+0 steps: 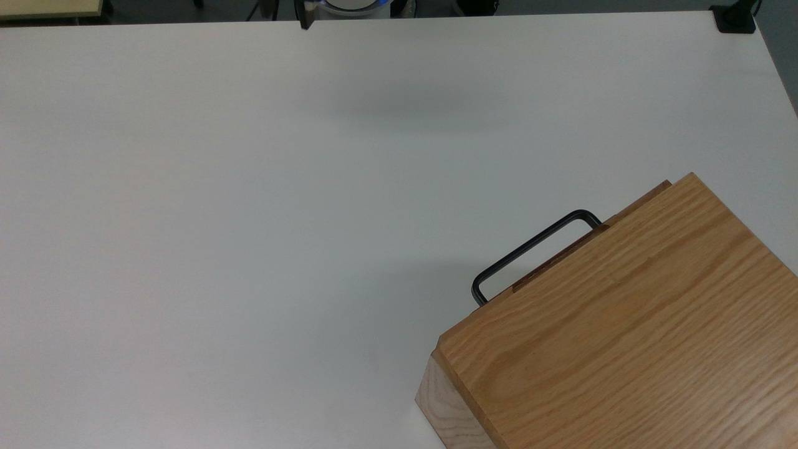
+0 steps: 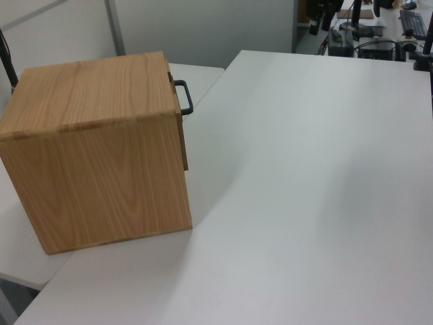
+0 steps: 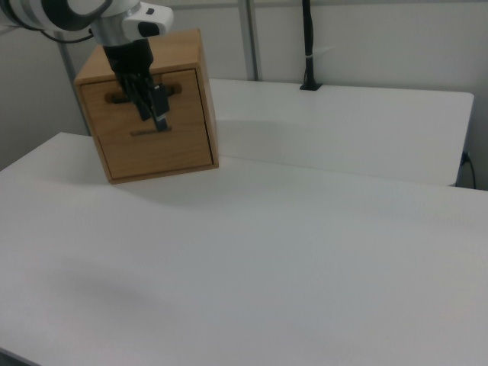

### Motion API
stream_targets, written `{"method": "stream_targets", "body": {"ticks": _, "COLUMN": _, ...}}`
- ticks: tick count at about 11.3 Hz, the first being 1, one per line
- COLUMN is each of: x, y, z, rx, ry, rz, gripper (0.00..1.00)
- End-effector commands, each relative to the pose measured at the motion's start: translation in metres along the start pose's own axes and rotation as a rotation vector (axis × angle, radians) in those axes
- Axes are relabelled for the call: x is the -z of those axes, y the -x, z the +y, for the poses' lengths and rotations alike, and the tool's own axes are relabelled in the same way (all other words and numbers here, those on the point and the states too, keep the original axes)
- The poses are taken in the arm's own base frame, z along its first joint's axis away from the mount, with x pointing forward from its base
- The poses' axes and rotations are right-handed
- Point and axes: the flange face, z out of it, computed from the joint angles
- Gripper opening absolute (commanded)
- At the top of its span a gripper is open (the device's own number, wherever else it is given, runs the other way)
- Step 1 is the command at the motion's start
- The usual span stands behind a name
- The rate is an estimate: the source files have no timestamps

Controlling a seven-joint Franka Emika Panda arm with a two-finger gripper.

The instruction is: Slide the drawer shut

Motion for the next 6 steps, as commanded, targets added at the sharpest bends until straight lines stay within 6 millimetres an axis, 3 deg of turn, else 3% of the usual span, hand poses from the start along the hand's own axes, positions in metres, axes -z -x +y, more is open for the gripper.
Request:
{"method": "stream_targets", "body": {"ticks": 1, "x": -0.0010, "y": 0.0229, "z": 0.0082, "rx": 0.280, "ry": -0.016, "rz": -0.024, "gripper": 1.00}}
{"method": "stream_targets", "body": {"ticks": 6, "x": -0.0029, "y": 0.0188, "z": 0.0116, "rx": 0.334, "ry": -0.014, "rz": -0.032, "gripper": 1.00}}
